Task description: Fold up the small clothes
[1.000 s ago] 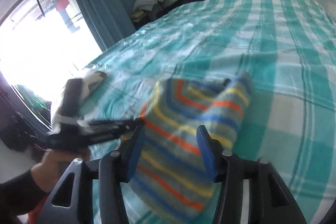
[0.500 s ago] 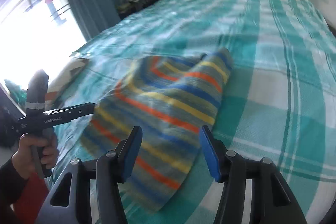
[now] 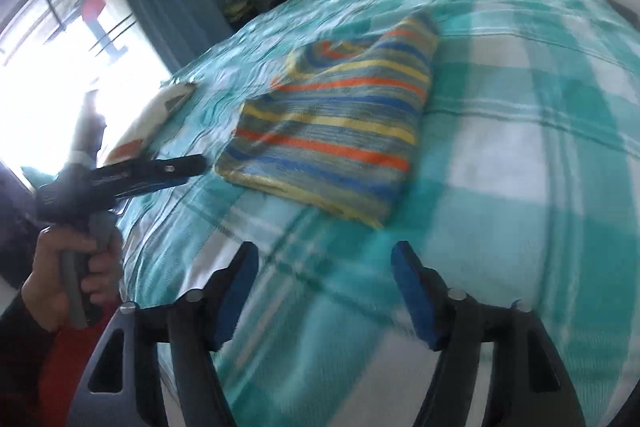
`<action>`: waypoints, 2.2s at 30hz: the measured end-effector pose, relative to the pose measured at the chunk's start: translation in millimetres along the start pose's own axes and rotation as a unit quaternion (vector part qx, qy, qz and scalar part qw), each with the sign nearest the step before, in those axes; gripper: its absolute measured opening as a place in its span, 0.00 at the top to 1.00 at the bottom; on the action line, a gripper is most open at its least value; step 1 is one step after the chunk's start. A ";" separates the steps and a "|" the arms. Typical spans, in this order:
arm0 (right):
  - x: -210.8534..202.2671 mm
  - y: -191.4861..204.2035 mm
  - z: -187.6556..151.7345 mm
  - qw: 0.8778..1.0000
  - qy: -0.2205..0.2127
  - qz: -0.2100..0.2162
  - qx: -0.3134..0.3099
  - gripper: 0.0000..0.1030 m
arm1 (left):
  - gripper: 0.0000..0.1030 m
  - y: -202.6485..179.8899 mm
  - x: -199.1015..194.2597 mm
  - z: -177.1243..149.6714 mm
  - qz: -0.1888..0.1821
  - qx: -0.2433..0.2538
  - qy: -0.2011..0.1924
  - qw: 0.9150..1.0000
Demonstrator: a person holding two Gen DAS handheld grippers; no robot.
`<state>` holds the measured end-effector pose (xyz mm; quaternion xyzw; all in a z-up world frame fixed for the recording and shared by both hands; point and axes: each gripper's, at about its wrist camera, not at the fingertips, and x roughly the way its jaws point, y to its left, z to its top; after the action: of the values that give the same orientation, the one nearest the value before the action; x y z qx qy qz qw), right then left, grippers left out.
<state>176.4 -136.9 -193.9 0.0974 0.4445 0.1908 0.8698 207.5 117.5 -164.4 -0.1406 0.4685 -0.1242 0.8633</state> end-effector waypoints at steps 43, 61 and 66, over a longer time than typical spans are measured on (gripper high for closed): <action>140.1 -72.5 177.5 0.998 -0.007 -0.062 0.015 0.23 | 0.27 2.8 130.5 144.8 -0.057 -0.022 -0.044 0.997; 68.9 -64.2 121.9 0.999 -0.007 0.037 0.020 0.17 | 0.05 23.7 75.9 114.5 -0.089 0.026 0.004 0.996; 142.6 -108.9 139.5 0.971 0.064 0.166 0.159 0.60 | 0.14 1.2 137.3 119.9 -0.053 0.055 0.053 0.996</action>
<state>392.0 -176.1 -254.0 0.2950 0.5014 0.2652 0.7689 381.6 86.2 -208.5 -0.1111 0.4979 -0.2027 0.8359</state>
